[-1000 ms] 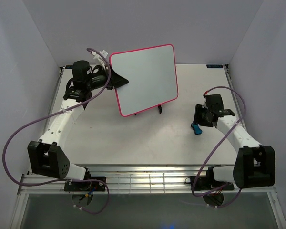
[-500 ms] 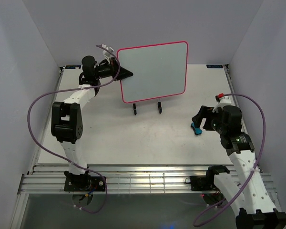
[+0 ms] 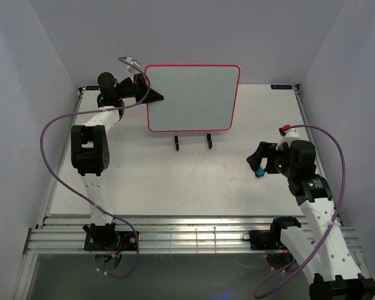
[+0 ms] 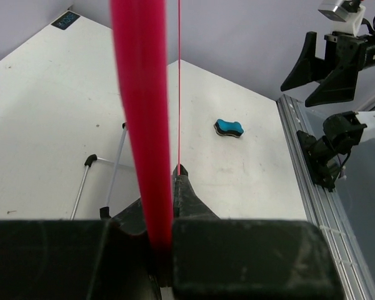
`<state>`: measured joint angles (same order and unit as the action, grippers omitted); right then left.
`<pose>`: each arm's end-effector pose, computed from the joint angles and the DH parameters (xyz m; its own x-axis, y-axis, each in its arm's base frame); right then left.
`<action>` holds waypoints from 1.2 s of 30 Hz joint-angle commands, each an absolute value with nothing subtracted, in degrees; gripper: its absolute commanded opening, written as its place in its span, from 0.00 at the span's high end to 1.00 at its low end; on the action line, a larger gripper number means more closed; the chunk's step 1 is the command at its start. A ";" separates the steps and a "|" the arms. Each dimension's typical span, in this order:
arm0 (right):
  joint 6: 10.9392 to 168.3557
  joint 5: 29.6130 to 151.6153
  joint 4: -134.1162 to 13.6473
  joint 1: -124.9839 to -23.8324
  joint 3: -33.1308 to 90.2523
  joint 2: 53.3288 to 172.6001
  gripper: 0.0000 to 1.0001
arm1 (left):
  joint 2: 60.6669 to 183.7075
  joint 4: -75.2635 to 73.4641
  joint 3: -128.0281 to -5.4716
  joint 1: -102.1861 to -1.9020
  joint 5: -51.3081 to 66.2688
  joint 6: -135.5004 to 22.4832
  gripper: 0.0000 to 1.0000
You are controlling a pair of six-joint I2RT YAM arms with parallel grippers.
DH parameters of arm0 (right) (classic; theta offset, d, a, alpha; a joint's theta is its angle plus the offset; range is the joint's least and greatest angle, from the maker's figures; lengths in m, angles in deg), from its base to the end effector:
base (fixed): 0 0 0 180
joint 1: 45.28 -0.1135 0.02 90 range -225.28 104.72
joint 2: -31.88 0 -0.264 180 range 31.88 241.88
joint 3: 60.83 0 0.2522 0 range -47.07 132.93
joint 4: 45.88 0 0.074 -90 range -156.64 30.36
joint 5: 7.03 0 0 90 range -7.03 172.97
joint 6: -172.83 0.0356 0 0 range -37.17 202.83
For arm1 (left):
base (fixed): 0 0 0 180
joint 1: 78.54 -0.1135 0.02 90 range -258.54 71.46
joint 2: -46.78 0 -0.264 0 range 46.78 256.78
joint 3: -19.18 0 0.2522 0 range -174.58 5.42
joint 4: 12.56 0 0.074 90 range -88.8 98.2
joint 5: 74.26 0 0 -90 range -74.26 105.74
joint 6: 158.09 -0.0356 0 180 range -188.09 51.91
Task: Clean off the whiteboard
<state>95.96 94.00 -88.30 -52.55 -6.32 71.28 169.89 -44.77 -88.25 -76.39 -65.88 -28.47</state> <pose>0.1542 0.0265 0.2968 -0.5097 0.1597 -0.8454 -0.1818 0.9404 0.2873 0.4813 -0.0533 0.2890 -0.3889 -0.0784 -0.9180 0.9156 0.0780 -0.3945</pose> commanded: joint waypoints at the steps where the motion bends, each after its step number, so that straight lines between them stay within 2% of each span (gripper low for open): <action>1: 95.84 95.80 -86.97 -52.84 -6.12 71.35 0.06 | 169.56 -53.72 -91.17 -75.99 -67.40 -23.64 1.00; 8: 95.75 97.03 -86.80 -53.10 -6.29 71.26 0.04 | 173.87 -66.63 -90.82 -76.26 -65.39 -14.66 1.00; 24: 95.84 97.04 -85.92 -53.54 -7.26 70.56 0.02 | 176.95 -67.35 -89.24 -76.78 -62.04 -15.88 1.00; 36: 95.84 96.95 -85.22 -53.72 -8.14 70.55 0.05 | 177.65 -75.59 -84.33 -77.66 -61.43 -12.28 1.00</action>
<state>95.94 96.05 -87.80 -53.29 -7.68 70.93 179.57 -68.57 -85.98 -77.00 -66.06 -14.20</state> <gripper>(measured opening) 0.958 0.137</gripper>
